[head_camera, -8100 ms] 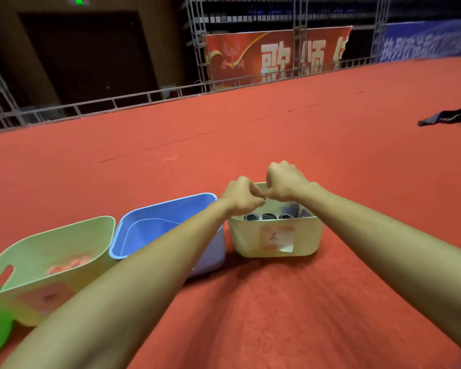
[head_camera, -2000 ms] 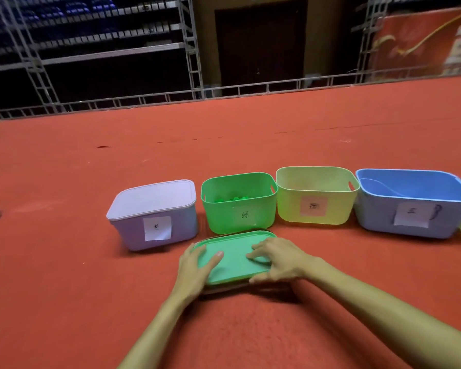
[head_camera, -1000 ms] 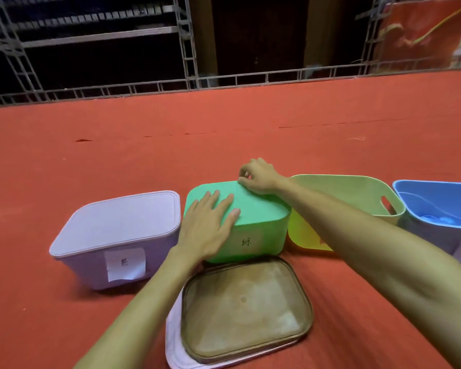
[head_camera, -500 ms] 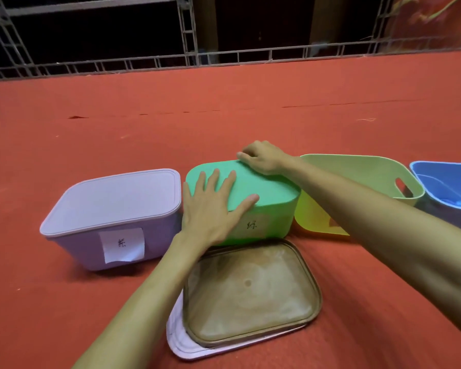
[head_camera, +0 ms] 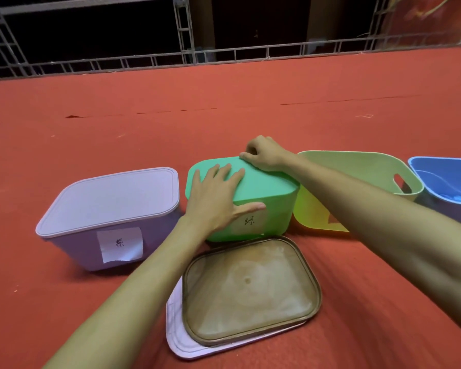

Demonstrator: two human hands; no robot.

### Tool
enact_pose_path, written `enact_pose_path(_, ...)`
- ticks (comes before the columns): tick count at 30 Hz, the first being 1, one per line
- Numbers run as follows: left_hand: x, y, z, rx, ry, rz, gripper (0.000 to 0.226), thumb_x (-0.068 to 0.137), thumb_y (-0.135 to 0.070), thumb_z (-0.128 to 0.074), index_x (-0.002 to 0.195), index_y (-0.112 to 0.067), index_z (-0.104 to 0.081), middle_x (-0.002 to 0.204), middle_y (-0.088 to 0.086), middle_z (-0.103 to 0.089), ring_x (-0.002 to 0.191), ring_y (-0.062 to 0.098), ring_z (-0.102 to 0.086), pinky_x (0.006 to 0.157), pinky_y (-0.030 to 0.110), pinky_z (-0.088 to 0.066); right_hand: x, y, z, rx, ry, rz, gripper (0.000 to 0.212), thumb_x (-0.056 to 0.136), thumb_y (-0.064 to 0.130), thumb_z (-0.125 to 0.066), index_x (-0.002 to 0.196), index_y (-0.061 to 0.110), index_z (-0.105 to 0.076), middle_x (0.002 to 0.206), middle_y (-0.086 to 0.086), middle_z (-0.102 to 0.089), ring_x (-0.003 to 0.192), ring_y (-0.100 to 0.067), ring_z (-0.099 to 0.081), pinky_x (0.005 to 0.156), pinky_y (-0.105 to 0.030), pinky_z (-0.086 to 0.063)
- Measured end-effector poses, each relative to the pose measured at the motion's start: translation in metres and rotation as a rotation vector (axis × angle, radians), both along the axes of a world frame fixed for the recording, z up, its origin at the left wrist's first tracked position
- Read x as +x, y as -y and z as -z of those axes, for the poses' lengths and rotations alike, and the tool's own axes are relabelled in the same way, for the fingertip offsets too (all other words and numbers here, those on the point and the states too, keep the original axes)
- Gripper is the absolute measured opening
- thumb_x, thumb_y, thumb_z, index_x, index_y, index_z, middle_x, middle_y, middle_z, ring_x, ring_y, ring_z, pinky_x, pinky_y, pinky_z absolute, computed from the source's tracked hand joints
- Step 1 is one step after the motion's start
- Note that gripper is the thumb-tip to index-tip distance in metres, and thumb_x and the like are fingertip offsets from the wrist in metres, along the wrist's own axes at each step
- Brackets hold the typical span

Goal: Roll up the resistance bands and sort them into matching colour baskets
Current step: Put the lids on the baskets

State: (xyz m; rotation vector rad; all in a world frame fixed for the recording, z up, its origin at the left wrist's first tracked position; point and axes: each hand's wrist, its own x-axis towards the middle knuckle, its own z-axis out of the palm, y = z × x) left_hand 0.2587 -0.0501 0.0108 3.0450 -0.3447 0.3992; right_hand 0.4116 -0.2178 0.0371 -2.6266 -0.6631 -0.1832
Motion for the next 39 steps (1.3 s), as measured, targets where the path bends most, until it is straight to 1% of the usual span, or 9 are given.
enact_pose_path(12, -0.007, 0.0, 0.002, -0.025, -0.119, 0.018, 0.104, 0.077, -0.096, -0.029, 0.162, -0.036, -0.022, 0.172, 0.0, -0.018, 0.158, 0.025, -0.013, 0.123, 0.063, -0.013, -0.012, -0.009, 0.008, -0.093, -0.009, -0.016, 0.039, 0.106, 0.036, -0.046, 0.097, 0.007, -0.071, 0.093, -0.014, -0.072, 0.092, -0.038, -0.064, 0.073, -0.042, -0.045)
enact_pose_path(16, -0.048, -0.015, 0.004, -0.275, 0.186, 0.068, 0.078, 0.091, -0.077, -0.046, 0.146, -0.022, -0.053, 0.148, 0.004, -0.054, 0.14, 0.026, -0.045, 0.115, 0.05, -0.035, -0.047, 0.0, -0.004, -0.14, 0.145, 0.049, 0.046, 0.108, 0.045, -0.039, 0.125, 0.009, -0.063, 0.129, -0.015, -0.065, 0.12, -0.038, -0.055, 0.096, -0.051, -0.044)
enact_pose_path(19, -0.102, -0.043, 0.036, -0.53, 0.508, -0.09, 0.031, 0.095, -0.045, -0.058, 0.104, -0.016, -0.066, 0.1, 0.0, -0.064, 0.097, 0.028, -0.058, 0.085, 0.042, -0.046, -0.106, 0.025, 0.012, 0.22, 0.492, 0.03, 0.035, 0.102, 0.035, -0.048, 0.109, 0.006, -0.066, 0.107, -0.012, -0.069, 0.1, -0.033, -0.059, 0.085, -0.048, -0.049)
enact_pose_path(23, -0.14, -0.068, 0.1, -0.59, 0.168, -0.336, 0.05, 0.089, -0.06, -0.049, 0.113, -0.02, -0.069, 0.11, 0.002, -0.069, 0.107, 0.03, -0.059, 0.095, 0.046, -0.047, -0.205, 0.059, 0.058, 0.298, 0.613, -0.106, 0.024, 0.093, 0.034, -0.06, 0.088, 0.011, -0.064, 0.084, -0.006, -0.064, 0.079, -0.026, -0.056, 0.069, -0.043, -0.048)
enact_pose_path(26, -0.14, -0.056, 0.128, -0.552, -0.11, -0.336, 0.065, 0.091, -0.066, -0.048, 0.141, -0.026, -0.057, 0.141, 0.001, -0.058, 0.132, 0.027, -0.048, 0.113, 0.044, -0.036, -0.258, 0.079, 0.097, -0.052, 0.208, -0.272, 0.07, 0.087, 0.072, -0.057, 0.128, 0.015, -0.06, 0.135, -0.01, -0.061, 0.125, -0.029, -0.053, 0.105, -0.051, -0.045)
enact_pose_path(29, -0.129, -0.021, 0.122, -0.621, -0.198, -0.249, 0.06, 0.099, -0.056, -0.048, 0.145, -0.017, -0.054, 0.145, 0.006, -0.053, 0.137, 0.026, -0.043, 0.116, 0.037, -0.029, -0.284, 0.11, 0.111, -0.329, -0.056, -0.273, 0.116, 0.071, 0.094, -0.052, 0.159, 0.024, -0.025, 0.171, -0.008, -0.017, 0.158, -0.027, -0.011, 0.129, -0.049, -0.01)
enact_pose_path(32, -0.118, 0.024, 0.116, -0.662, -0.257, -0.177, 0.033, 0.107, -0.039, -0.049, 0.13, -0.018, -0.061, 0.136, 0.007, -0.056, 0.132, 0.025, -0.045, 0.109, 0.031, -0.03, -0.289, 0.153, 0.1, -0.315, -0.037, -0.239, 0.094, 0.075, 0.084, -0.062, 0.148, 0.027, -0.045, 0.158, -0.007, -0.041, 0.148, -0.031, -0.031, 0.123, -0.046, -0.024)
enact_pose_path(36, -0.113, 0.089, 0.112, -0.77, -0.252, -0.124, 0.034, 0.106, -0.048, -0.039, 0.106, -0.025, -0.064, 0.12, 0.0, -0.06, 0.122, 0.024, -0.049, 0.106, 0.038, -0.034, -0.298, 0.214, 0.084, -0.321, 0.065, -0.267, 0.063, 0.077, 0.081, -0.061, 0.081, 0.018, -0.056, 0.084, 0.004, -0.059, 0.099, -0.019, -0.056, 0.083, -0.042, -0.048)
enact_pose_path(39, -0.105, 0.127, 0.105, -0.962, -0.265, -0.087, 0.044, 0.107, -0.053, -0.034, 0.101, -0.025, -0.068, 0.112, -0.008, -0.064, 0.117, 0.02, -0.055, 0.104, 0.036, -0.038, -0.302, 0.252, 0.069, -0.226, 0.09, -0.264, 0.048, 0.088, 0.061, -0.058, 0.085, 0.014, -0.066, 0.082, 0.0, -0.067, 0.092, -0.02, -0.061, 0.072, -0.042, -0.049)
